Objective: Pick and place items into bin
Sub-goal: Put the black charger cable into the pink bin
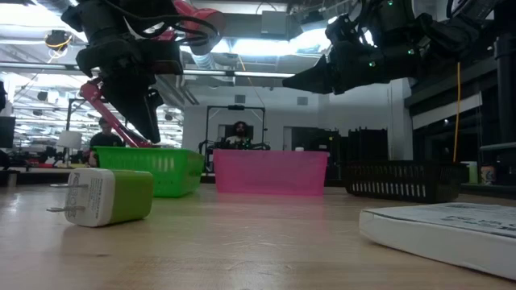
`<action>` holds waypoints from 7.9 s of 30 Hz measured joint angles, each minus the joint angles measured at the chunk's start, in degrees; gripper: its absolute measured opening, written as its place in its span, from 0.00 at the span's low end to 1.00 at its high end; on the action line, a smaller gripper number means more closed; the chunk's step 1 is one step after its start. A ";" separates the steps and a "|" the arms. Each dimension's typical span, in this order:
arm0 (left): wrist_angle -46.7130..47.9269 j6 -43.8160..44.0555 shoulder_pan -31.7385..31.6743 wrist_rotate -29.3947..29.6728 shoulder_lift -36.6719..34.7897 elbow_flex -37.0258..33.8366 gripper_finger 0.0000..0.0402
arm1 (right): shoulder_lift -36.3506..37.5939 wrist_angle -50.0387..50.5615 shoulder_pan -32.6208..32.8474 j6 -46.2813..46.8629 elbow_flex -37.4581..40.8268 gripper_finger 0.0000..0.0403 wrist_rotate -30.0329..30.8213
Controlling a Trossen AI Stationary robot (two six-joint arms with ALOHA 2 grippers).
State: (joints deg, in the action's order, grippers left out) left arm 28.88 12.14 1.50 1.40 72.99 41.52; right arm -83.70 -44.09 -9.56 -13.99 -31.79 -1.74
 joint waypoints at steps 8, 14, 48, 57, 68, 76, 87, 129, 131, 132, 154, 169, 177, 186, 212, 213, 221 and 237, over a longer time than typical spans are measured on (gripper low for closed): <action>0.25 -1.46 0.00 -6.99 0.00 1.82 0.35 | 0.00 0.00 0.00 -0.01 0.00 0.02 0.00; 3.22 -5.85 0.00 -6.71 -0.02 5.95 0.29 | 0.00 0.00 -0.02 -0.01 0.00 0.02 0.00; 15.82 24.69 23.12 -1.19 -0.04 9.66 0.00 | 0.00 0.15 -0.02 0.02 0.00 0.02 0.02; 12.00 33.21 28.14 0.67 0.67 10.07 0.00 | 0.00 -0.49 -0.02 0.02 0.00 0.02 0.01; 17.43 38.27 33.04 0.55 9.99 19.86 0.01 | 0.00 -1.20 -0.02 0.02 0.00 0.02 0.02; 20.41 46.82 37.65 -2.85 14.10 22.23 0.01 | 0.00 -1.16 -0.02 0.02 0.00 0.02 0.01; 22.55 46.81 40.86 5.30 14.27 22.23 0.01 | 0.00 -1.57 -0.02 0.02 0.00 0.02 0.02; 25.14 46.75 45.29 0.42 32.95 22.29 0.36 | 0.00 -1.49 -0.02 -0.01 0.00 0.02 0.02; 25.17 45.09 45.29 0.33 33.62 22.43 0.34 | 0.00 -1.49 -0.02 -0.01 0.00 0.02 0.02; 25.22 44.37 45.29 0.30 33.80 22.47 0.32 | 0.00 -1.48 0.00 -0.01 0.00 0.02 0.02; 25.88 38.90 45.29 11.24 24.15 22.06 0.07 | 0.00 -1.49 -0.01 -0.01 0.00 0.02 0.02; 26.57 29.86 44.70 27.84 9.71 22.12 0.07 | 0.00 -1.49 -0.01 -0.01 0.00 0.02 0.02; 23.06 22.26 40.54 30.62 1.69 16.25 0.07 | 0.00 -1.49 -0.01 -0.01 0.00 0.02 0.02; 3.98 4.71 34.89 29.26 -6.32 5.59 0.07 | 0.00 -0.26 -0.01 0.27 0.00 0.02 0.00; -22.73 -19.82 6.55 3.02 -12.50 -4.61 0.07 | 0.00 1.92 -0.02 3.45 0.00 0.02 0.00; -23.35 -19.83 5.88 2.60 -12.50 -4.61 0.07 | 0.00 2.43 0.00 3.44 0.00 0.02 -0.01; -24.76 -20.07 2.13 0.04 -11.62 -4.63 0.07 | 0.00 6.07 0.19 5.36 0.00 0.02 -0.02; -34.76 -21.74 -1.93 -2.86 -7.11 -4.63 0.07 | 0.00 5.44 2.01 4.91 0.00 0.02 -0.02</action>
State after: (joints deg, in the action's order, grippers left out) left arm -5.87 -9.60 -0.44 -1.46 65.88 36.88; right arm -83.70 -38.65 -7.55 -9.08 -31.79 -1.76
